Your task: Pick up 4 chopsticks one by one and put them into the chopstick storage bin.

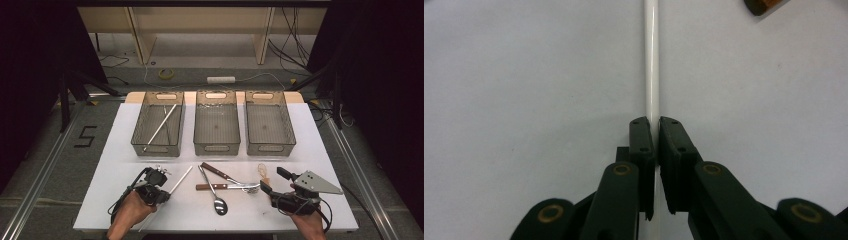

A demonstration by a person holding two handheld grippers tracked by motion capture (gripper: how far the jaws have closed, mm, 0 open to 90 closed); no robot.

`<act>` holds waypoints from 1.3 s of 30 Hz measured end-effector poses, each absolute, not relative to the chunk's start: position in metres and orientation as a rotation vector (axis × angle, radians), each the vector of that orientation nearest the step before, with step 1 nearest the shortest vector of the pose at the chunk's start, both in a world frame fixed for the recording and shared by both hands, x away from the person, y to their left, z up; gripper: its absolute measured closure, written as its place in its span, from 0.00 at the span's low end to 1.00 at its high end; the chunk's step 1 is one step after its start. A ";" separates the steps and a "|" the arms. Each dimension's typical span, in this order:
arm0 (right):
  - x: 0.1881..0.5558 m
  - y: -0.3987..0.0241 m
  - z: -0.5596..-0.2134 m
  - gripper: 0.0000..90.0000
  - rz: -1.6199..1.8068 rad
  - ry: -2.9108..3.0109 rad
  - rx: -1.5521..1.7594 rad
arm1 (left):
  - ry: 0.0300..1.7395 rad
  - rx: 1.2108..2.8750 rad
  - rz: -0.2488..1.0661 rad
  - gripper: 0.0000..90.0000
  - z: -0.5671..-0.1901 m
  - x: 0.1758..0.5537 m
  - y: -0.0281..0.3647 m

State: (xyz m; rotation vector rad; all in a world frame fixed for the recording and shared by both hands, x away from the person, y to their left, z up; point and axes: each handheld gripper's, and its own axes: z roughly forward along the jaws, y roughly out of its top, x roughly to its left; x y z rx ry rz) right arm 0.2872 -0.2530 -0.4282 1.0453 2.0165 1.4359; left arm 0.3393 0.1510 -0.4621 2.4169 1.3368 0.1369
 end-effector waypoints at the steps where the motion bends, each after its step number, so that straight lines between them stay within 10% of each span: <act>1: 0.287 -0.253 -0.428 0.30 1.435 2.017 1.047 | 1.336 2.409 0.136 0.94 -0.461 0.339 0.152; 39: 0.288 -0.256 -0.430 0.30 1.438 2.015 1.065 | 1.208 2.146 0.254 0.94 -0.391 0.355 0.195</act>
